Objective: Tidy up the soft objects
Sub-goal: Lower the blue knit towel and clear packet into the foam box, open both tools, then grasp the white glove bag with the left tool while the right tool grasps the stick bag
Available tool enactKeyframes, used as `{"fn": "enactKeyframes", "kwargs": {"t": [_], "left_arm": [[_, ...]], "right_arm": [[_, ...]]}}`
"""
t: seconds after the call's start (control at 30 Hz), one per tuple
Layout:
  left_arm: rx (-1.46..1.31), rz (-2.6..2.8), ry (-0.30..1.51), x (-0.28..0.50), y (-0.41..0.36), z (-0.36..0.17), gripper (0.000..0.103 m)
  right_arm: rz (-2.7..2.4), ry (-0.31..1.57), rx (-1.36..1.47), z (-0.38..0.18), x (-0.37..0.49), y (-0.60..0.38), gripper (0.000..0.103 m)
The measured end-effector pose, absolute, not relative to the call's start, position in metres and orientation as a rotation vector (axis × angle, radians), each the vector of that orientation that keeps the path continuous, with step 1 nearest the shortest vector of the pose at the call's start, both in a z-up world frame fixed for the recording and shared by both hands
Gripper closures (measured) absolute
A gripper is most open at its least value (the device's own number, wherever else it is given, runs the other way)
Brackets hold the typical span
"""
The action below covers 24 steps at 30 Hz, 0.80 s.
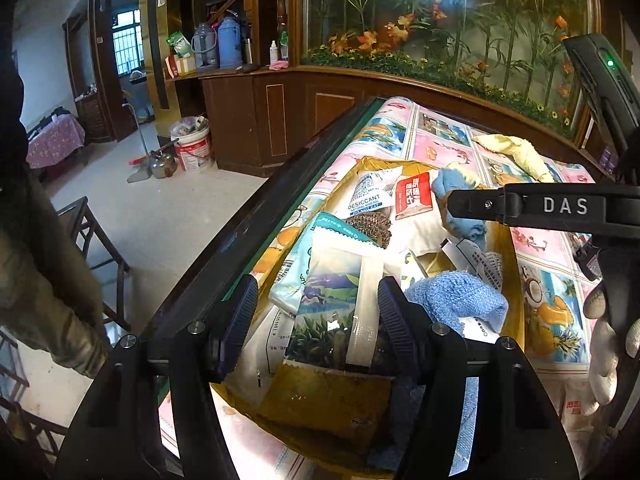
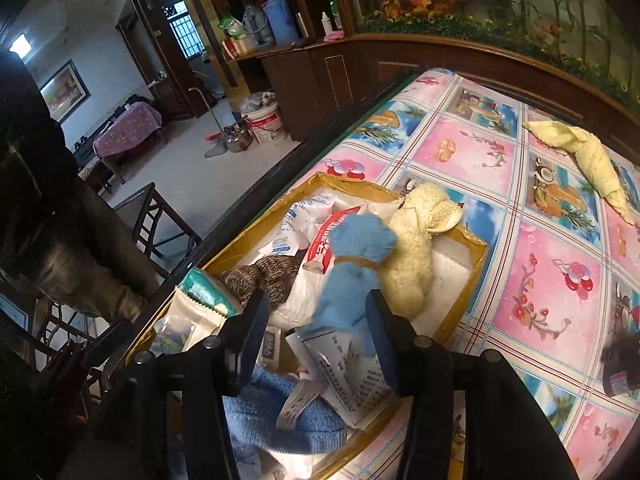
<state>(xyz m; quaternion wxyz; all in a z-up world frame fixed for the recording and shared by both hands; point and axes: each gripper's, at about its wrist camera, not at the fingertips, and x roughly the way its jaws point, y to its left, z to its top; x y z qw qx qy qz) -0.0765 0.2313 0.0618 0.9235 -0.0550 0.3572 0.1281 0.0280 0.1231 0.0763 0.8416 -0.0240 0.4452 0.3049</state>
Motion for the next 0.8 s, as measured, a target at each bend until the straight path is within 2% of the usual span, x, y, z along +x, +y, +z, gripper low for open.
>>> {"fn": "enactKeyframes", "kwargs": {"t": [0.23, 0.4, 0.53, 0.8], "left_arm": [[-0.093, 0.259, 0.714, -0.087, 0.220, 0.073, 0.040], [-0.105, 0.192, 0.667, -0.102, 0.207, 0.088, 0.040], [-0.116, 0.075, 0.646, -0.109, 0.187, 0.097, 0.040], [-0.067, -0.126, 0.696, -0.103, 0.129, 0.093, 0.040]], "right_arm": [[0.653, 0.917, -0.061, 0.080, 0.005, 0.108, 0.052], [0.635, 0.928, -0.011, 0.073, -0.015, 0.064, 0.052], [0.553, 0.940, 0.042, 0.065, -0.031, -0.003, 0.052], [0.182, 0.899, 0.277, 0.071, -0.039, -0.203, 0.052]]}}
